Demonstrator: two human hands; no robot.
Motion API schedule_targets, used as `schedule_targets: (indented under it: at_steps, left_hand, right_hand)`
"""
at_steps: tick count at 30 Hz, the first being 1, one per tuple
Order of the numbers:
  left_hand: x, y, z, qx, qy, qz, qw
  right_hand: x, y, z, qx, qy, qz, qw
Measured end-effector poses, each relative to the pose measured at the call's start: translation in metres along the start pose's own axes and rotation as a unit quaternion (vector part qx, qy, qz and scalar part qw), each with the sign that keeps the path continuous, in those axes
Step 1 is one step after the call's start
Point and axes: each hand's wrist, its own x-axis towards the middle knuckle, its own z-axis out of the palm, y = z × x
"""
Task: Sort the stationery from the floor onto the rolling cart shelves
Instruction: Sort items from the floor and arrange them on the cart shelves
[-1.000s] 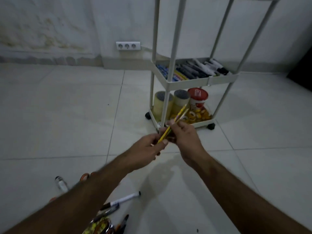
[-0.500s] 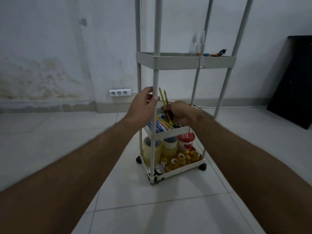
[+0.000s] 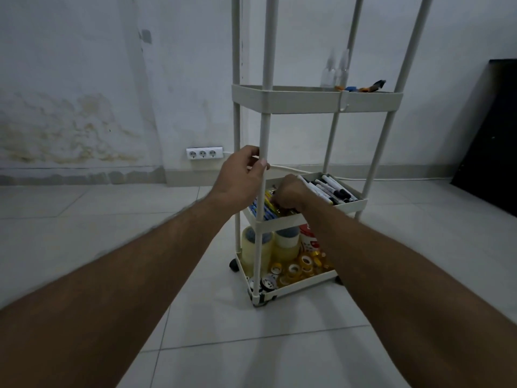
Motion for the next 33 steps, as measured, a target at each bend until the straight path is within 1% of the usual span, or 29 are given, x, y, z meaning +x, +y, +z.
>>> schedule_targets:
  at_steps: [2,3,5,7,10,11,13,15,18,21,23,26,28,30,33]
  left_hand:
    - [-0.005,-0.002,-0.001,0.016,0.002,0.012,1.0]
    - [-0.01,-0.003,-0.001,0.027,0.0,0.019,0.999]
    - [-0.027,-0.006,-0.004,0.043,-0.008,0.028,0.999]
    - [-0.05,-0.013,-0.009,0.055,-0.005,0.039,0.998]
    - [-0.092,-0.026,-0.019,0.111,-0.02,0.05,0.992]
    - [-0.108,-0.031,-0.023,0.127,-0.025,0.048,0.99]
    - [-0.144,-0.044,-0.032,0.154,-0.036,0.042,0.987]
    - [-0.181,-0.062,-0.044,0.183,-0.047,0.027,0.982]
    - [-0.237,-0.097,-0.065,0.206,-0.068,-0.017,0.976]
    - [-0.288,-0.13,-0.086,0.228,-0.1,-0.082,0.965]
    - [-0.316,-0.149,-0.098,0.245,-0.126,-0.134,0.952]
    - [-0.348,-0.17,-0.112,0.263,-0.166,-0.209,0.927]
    - [-0.364,-0.18,-0.115,0.276,-0.186,-0.238,0.912]
    - [-0.375,-0.188,-0.113,0.293,-0.194,-0.25,0.902]
    - [-0.382,-0.199,-0.102,0.317,-0.215,-0.257,0.887]
  right_hand:
    - [-0.003,0.007,0.004,0.061,0.024,0.005,0.998]
    - [-0.008,0.01,0.006,0.079,0.046,-0.006,0.996]
    - [-0.026,0.015,0.012,0.102,0.116,-0.037,0.987]
    - [-0.056,0.016,0.019,0.149,0.172,-0.061,0.972]
    - [-0.11,0.019,0.037,0.213,0.234,-0.07,0.946]
    - [-0.127,0.019,0.045,0.219,0.25,-0.078,0.94]
    - [-0.159,0.015,0.065,0.23,0.249,-0.111,0.934]
    - [-0.187,0.011,0.09,0.257,0.21,-0.143,0.932]
    - [-0.229,0.008,0.137,0.281,0.124,-0.165,0.937]
    - [-0.265,0.006,0.192,0.256,0.005,-0.191,0.948]
    - [-0.282,0.007,0.229,0.231,-0.074,-0.216,0.946]
    - [-0.299,0.015,0.274,0.164,-0.162,-0.243,0.942]
    - [-0.304,0.022,0.293,0.112,-0.19,-0.252,0.942]
    - [-0.307,0.027,0.304,0.053,-0.204,-0.261,0.942]
    - [-0.311,0.032,0.31,-0.018,-0.197,-0.279,0.94]
